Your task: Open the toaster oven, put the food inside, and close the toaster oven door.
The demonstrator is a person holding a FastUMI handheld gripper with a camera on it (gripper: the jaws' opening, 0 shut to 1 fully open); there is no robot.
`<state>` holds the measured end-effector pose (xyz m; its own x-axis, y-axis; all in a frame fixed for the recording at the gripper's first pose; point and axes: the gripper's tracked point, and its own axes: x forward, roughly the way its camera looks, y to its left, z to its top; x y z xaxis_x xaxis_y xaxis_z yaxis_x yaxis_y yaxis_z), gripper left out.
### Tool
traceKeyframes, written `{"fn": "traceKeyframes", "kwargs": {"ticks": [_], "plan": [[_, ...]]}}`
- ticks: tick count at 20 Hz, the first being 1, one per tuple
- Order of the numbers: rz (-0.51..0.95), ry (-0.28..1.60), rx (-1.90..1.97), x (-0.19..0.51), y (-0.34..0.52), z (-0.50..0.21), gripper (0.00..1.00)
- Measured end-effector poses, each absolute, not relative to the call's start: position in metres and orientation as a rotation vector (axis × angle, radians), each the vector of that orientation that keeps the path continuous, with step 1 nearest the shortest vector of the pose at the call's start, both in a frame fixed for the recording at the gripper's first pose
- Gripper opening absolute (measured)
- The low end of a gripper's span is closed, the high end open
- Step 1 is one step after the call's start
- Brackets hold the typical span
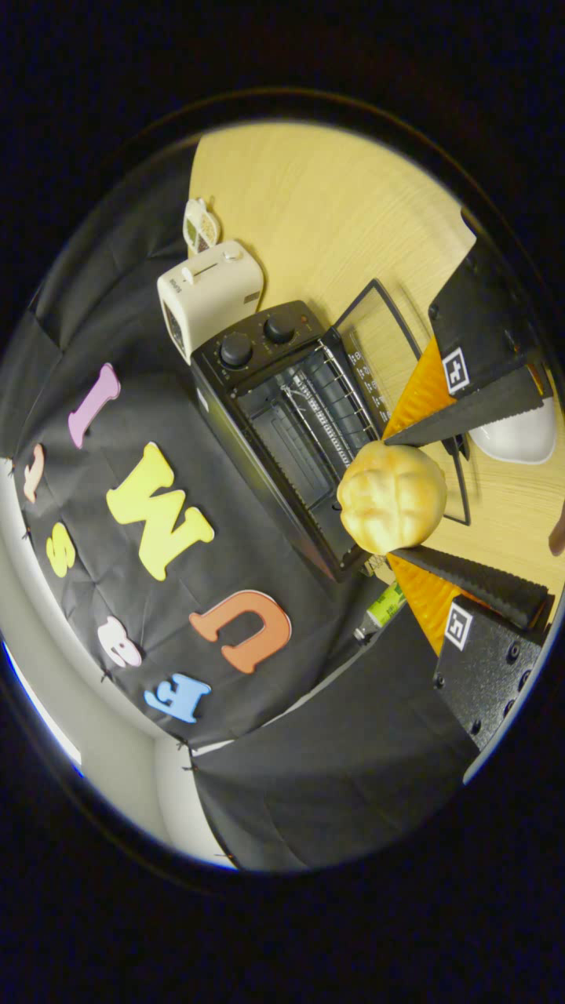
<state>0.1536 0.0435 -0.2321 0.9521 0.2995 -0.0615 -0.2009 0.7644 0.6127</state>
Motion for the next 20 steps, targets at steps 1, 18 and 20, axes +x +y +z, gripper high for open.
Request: {"fn": "traceKeyframes", "kwargs": {"ticks": [1,18,20], "plan": [[0.259,0.157,0.670,0.166,0.040,-0.231,0.82],[0.125,0.141,0.681,0.319,0.019,-0.236,0.83],[0.134,0.165,0.687,0.320,0.026,-0.245,0.87]]}}
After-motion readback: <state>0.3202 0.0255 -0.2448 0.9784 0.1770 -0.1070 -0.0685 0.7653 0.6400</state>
